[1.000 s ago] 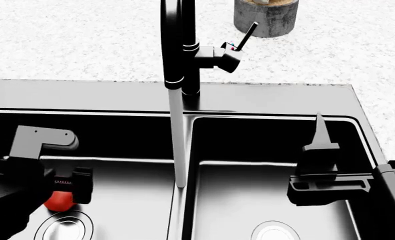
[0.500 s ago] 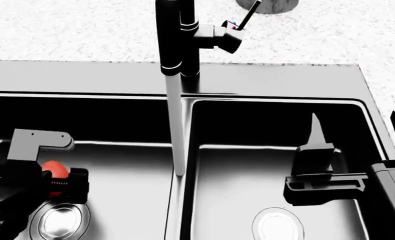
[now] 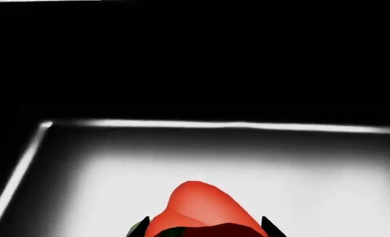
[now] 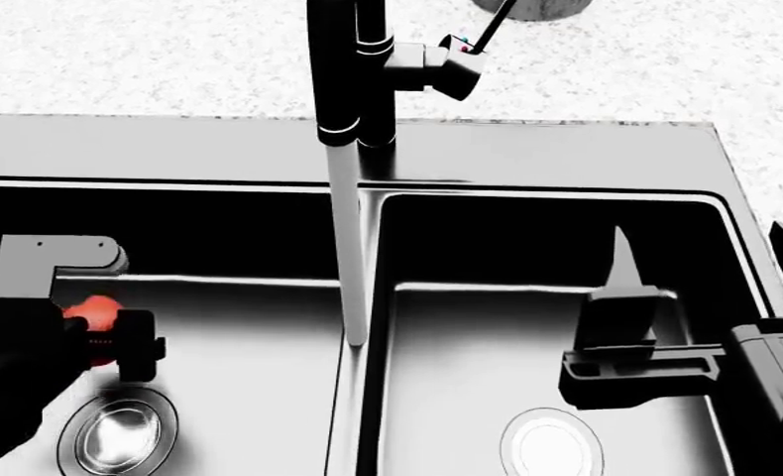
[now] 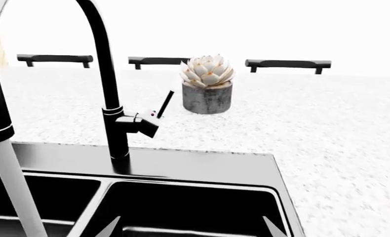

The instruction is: Pick the eggplants and mangos from the sink and place them in one bowl. Place the bell pepper in the other bowl. Then turn off the sink faucet.

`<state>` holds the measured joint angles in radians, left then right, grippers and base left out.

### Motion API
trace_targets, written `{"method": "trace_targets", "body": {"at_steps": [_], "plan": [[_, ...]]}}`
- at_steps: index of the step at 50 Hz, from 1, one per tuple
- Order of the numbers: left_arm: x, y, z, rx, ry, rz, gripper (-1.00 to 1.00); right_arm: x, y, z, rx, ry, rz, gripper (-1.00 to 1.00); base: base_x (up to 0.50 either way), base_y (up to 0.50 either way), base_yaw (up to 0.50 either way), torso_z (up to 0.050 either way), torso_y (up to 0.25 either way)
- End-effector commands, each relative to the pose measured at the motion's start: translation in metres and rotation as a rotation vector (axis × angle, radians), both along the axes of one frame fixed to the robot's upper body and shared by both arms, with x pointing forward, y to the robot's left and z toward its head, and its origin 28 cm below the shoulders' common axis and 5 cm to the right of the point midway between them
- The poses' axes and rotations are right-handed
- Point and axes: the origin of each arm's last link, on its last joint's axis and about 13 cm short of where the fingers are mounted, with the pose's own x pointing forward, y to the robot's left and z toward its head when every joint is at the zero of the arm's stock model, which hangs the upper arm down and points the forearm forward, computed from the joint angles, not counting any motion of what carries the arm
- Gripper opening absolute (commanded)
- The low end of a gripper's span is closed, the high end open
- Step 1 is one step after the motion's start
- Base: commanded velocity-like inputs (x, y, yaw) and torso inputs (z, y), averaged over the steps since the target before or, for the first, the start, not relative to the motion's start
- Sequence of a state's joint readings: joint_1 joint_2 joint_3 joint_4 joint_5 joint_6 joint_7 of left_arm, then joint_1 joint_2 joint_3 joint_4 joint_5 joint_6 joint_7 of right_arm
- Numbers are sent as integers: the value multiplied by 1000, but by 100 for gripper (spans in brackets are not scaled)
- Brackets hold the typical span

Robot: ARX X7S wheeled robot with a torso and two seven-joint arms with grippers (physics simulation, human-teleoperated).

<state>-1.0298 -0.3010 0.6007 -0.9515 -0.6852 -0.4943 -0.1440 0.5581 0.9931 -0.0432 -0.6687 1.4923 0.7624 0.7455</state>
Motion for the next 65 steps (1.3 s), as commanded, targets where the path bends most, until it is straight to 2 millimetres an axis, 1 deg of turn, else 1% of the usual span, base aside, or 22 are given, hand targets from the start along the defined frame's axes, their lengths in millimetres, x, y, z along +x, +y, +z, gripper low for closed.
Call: {"method": "trace_targets", "body": {"at_steps": [1, 4, 10, 12, 14, 15, 17, 20, 23, 26, 30, 33, 37, 43, 45, 49, 53, 60, 65], "plan": [[-31, -3, 57, -36, -148, -86, -100, 3, 0, 3, 4, -9, 11, 100, 0, 0, 0, 0, 0], [-41, -3, 73, -33, -200, -113, -100, 3, 0, 3, 3, -10, 9, 100, 0, 0, 0, 0, 0], [-64, -5, 121, -42, -387, -218, -100, 5, 1, 0, 4, -8, 12, 100, 0, 0, 0, 0, 0], [-71, -7, 127, -41, -401, -242, -100, 5, 1, 1, 3, -12, 12, 100, 0, 0, 0, 0, 0], [-79, -10, 126, -53, -394, -261, -100, 5, 0, 1, 4, -12, 11, 100, 0, 0, 0, 0, 0], [-85, -15, 123, -48, -397, -287, -100, 6, 0, 0, 6, -12, 10, 100, 0, 0, 0, 0, 0], [-91, -19, 125, -66, -400, -313, -100, 6, 1, -1, 5, -11, 10, 100, 0, 0, 0, 0, 186], [-99, -23, 138, -76, -441, -353, -100, 5, 0, 1, 4, -11, 8, 100, -4, 0, 0, 0, 198], [-103, -25, 144, -75, -461, -370, -100, 5, 0, 1, 4, -13, 6, 100, 0, 0, 0, 0, 238], [-105, -25, 145, -75, -468, -378, -100, 5, 1, -3, 6, -6, 7, 100, 0, 0, 0, 0, 250], [-106, -25, 146, -81, -479, -374, -100, 6, 1, -2, 7, -9, 8, 100, 3, 0, 0, 0, 250], [-106, -20, 154, -96, -499, -356, -100, 6, 1, -1, 6, -10, 7, 100, 0, 0, 0, 0, 250], [-107, -21, 154, -101, -503, -350, -100, 6, 1, -2, 9, -12, 4, 100, 0, 0, 0, 0, 250], [-109, -16, 158, -101, -513, -349, -100, 5, 0, 0, 7, -14, 0, 100, 0, 0, 0, 0, 250], [-111, -19, 158, -106, -515, -352, -100, 5, 1, 0, 7, -17, 2, 100, 0, 0, 0, 0, 250], [-116, -20, 160, -81, -545, -369, -100, 4, 0, 2, -15, -27, -3, 100, 0, 0, 0, 0, 0], [-118, -19, 160, -80, -544, -363, -100, 4, 2, 5, -32, -29, -1, 100, 0, 0, 0, 0, 0], [-125, -19, 155, -59, -564, -359, -100, 4, 2, 5, -28, -39, -13, 100, -474, 110, 0, 0, 0], [-127, -16, 159, -57, -572, -354, -100, 6, 3, 5, -24, -49, -13, 100, -502, 285, 0, 0, 0]]}}
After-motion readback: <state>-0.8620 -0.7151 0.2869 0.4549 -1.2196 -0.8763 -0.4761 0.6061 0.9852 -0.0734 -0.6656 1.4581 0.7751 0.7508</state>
